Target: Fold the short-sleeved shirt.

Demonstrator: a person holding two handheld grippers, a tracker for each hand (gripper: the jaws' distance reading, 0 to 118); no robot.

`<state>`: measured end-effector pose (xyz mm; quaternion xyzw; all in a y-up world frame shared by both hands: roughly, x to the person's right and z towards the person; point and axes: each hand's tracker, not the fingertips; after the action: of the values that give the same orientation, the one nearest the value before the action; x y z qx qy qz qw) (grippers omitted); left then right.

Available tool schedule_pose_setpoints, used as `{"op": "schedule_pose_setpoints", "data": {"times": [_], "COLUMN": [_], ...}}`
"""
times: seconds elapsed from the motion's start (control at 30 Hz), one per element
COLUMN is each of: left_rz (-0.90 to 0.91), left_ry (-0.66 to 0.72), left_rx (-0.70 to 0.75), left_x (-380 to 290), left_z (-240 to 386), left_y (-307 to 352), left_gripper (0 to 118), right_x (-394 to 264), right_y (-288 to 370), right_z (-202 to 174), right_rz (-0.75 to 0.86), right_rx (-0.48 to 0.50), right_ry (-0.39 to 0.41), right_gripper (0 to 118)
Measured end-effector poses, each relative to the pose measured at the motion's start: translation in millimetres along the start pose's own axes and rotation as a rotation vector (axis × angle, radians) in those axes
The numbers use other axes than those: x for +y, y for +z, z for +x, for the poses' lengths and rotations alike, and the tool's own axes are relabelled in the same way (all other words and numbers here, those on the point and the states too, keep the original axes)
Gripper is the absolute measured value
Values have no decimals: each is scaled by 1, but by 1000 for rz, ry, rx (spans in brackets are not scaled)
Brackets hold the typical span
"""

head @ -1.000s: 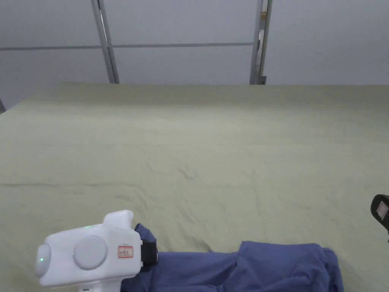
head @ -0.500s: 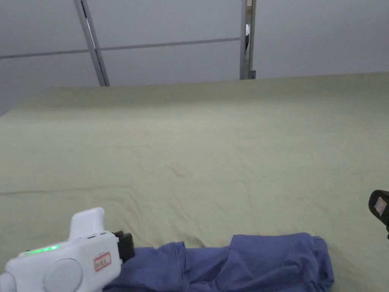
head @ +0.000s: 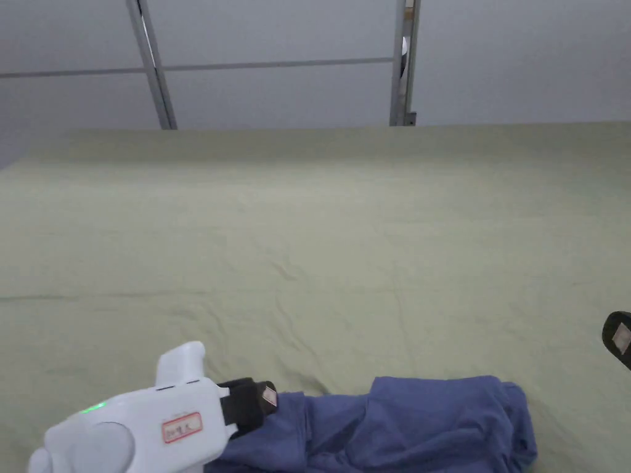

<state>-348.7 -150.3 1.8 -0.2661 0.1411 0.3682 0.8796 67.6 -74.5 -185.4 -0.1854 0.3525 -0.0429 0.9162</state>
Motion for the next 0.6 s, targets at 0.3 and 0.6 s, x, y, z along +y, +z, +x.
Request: {"op": "schedule_pose_setpoints", "data": {"times": [0.3,0.6], "left_rz": [122,-211], "left_ry": [584,597], "left_rx": [-308,-345], "left_x": [8,-16], "left_z": [-154,-151], "left_y": [70,-30], "left_gripper": [118,97], "right_x": [-6,-2], "right_y": [-9,-12], "right_z": [-3,-12], "right_rz": [-27,-42], "right_rx": [21,28], "right_ry": [-20,5], "right_gripper": [2,2]}}
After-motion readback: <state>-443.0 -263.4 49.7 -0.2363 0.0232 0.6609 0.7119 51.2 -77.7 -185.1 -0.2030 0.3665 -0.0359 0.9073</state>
